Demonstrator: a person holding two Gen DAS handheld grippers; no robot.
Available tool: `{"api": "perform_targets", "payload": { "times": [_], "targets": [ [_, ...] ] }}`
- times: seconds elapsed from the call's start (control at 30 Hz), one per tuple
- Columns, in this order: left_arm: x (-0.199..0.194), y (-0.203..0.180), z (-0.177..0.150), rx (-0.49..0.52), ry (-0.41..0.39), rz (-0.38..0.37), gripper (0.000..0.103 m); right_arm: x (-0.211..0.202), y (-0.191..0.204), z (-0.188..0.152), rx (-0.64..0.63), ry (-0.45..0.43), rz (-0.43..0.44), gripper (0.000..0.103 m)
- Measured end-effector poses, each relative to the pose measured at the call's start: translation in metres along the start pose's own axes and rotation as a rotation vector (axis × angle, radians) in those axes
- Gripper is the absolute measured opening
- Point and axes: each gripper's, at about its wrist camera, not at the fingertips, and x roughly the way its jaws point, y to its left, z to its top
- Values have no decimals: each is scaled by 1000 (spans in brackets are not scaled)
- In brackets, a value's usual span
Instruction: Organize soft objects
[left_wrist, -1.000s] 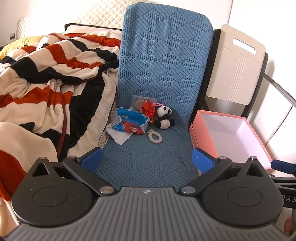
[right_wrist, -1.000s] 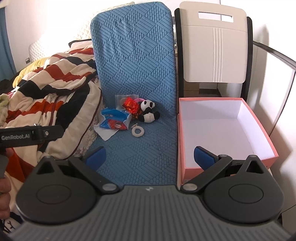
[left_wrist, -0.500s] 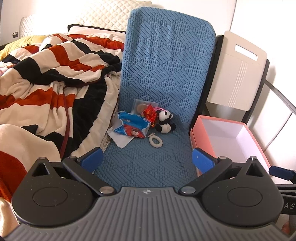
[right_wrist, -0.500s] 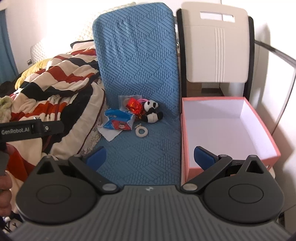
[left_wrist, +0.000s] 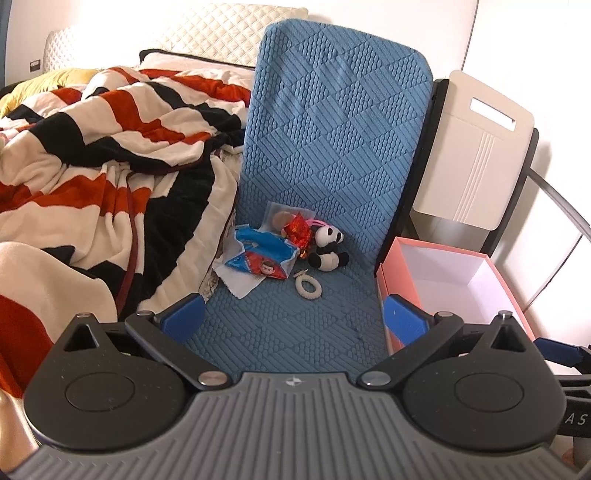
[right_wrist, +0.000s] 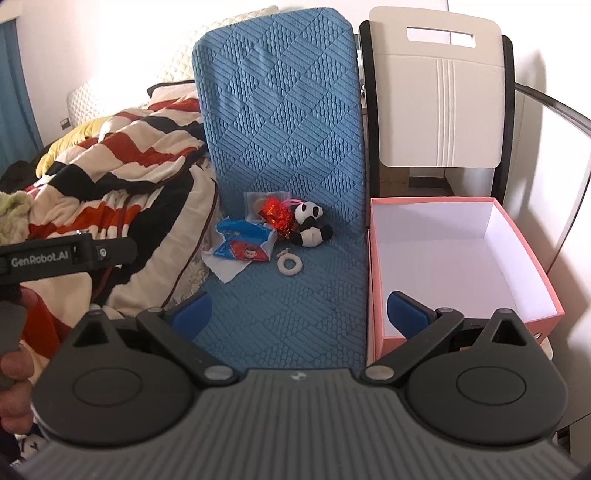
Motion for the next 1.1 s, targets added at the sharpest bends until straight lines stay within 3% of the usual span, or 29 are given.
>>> {"api": "perform_targets", "payload": {
  "times": [0.23,0.4,0.67,1.1],
  "targets": [
    [36,8,-3,-23,50,3,103,23,-9,-4,22,19,19,103],
    [74,13,-5,-29,69,5,103,55,-15,-5,6,30,-14,103],
    [139,5,-4,-20,82,-51,103,106,-19,-13,-4,71,7,103],
    [229,18,-8,-107,105,-69,103,175,-19,-26,-35,40,54,103]
  ]
}}
